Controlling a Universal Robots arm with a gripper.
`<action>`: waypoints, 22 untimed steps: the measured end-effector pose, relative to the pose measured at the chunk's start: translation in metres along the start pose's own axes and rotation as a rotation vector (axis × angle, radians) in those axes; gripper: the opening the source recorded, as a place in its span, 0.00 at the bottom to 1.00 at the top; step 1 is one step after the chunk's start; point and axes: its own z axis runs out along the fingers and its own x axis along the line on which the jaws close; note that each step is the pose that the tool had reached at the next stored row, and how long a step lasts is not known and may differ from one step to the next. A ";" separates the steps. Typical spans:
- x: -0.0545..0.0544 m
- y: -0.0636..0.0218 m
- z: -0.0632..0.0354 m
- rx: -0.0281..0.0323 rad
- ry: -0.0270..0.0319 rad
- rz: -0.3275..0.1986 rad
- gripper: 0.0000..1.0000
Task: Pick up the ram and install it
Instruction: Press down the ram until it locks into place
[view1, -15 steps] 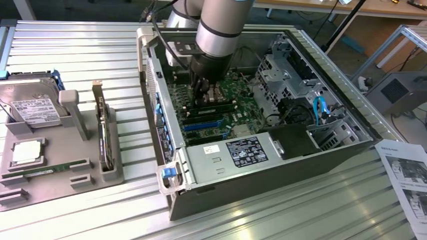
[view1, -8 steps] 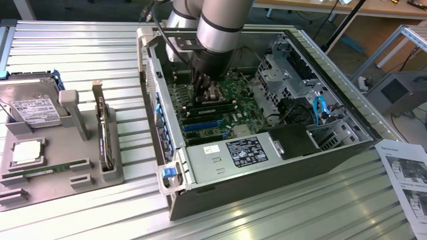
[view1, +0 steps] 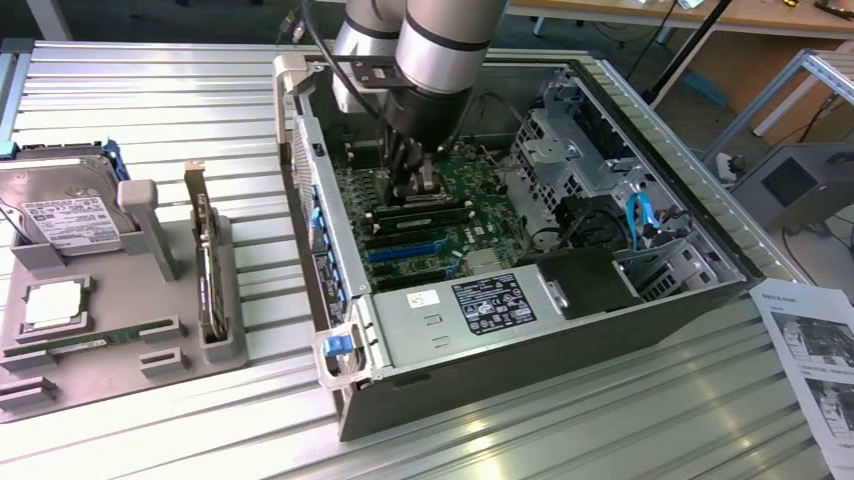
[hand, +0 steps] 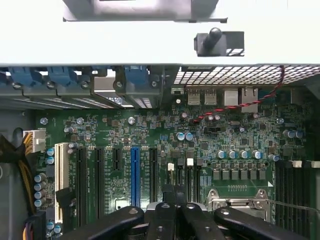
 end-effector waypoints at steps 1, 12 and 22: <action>0.000 0.0001 -0.0015 -0.0001 0.0000 0.000 0.11; 0.000 0.0007 -0.0206 -0.0005 0.0000 0.000 0.11; 0.000 0.0009 -0.0275 -0.0011 -0.0001 0.000 0.11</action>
